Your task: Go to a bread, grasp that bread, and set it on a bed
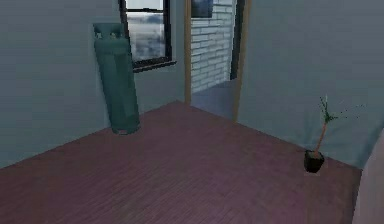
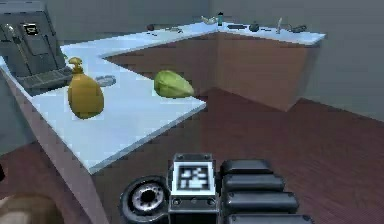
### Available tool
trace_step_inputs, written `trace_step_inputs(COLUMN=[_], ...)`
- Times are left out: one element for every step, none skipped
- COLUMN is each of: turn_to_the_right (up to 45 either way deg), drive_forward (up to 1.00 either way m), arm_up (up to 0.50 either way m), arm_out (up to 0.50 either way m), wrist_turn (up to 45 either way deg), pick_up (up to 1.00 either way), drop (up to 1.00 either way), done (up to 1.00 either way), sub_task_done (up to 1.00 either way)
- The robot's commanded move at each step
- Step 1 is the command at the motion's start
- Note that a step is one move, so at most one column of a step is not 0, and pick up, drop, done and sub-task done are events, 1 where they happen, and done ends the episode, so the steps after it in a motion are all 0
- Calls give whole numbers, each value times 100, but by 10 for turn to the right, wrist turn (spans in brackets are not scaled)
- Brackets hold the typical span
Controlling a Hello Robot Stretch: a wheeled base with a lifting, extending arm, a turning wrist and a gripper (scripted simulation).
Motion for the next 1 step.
trace_step_inputs(turn_to_the_right=[0], drive_forward=[100], arm_up=[0], arm_out=[0], wrist_turn=[0], pick_up=[0], drop=[0], done=[0], sub_task_done=[0])
